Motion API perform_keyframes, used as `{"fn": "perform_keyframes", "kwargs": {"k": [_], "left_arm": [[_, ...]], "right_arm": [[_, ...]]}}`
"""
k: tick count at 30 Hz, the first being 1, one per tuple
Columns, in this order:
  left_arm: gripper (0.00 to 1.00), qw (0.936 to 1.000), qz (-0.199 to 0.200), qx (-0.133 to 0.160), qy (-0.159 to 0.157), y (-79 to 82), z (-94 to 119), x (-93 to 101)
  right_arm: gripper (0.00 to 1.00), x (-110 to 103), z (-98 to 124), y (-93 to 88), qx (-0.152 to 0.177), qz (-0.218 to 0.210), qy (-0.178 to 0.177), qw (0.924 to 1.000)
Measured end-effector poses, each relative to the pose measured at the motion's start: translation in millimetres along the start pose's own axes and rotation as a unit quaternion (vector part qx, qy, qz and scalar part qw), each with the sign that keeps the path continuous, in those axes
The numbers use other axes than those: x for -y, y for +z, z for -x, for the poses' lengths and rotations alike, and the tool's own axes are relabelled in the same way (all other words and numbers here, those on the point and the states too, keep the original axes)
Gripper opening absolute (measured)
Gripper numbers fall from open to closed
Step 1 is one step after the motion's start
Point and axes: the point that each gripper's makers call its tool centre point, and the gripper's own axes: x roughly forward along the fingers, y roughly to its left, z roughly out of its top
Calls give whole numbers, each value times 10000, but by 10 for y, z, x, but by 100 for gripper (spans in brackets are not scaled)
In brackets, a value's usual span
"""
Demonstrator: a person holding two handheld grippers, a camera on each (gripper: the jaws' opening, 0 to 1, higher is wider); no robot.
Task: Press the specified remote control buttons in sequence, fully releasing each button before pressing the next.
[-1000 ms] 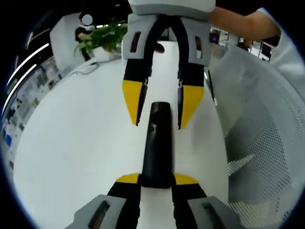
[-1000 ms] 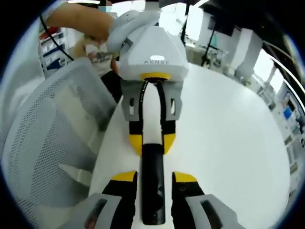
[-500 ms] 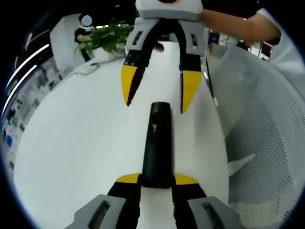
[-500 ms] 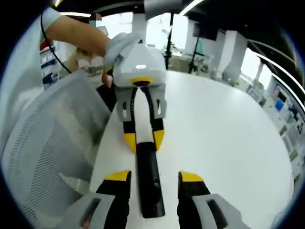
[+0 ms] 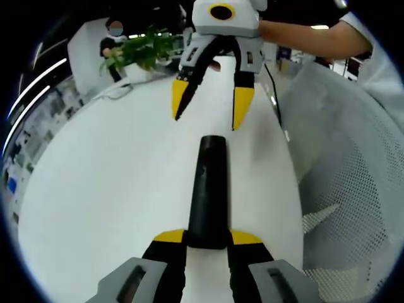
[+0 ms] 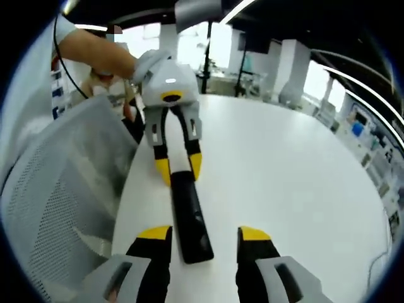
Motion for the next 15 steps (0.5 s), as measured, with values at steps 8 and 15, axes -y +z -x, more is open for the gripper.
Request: {"fn": "perform_keyframes", "kwargs": {"k": [8,15], "left_arm": [[24,10000,7,8,-15,4,4,5],[24,10000,-8,-26,-10,7,6,10]], "right_arm": [[38,-27,2,-151,-115,-118,63,9998],[39,-87,-80,-229,-251,-31,227,9994]]}}
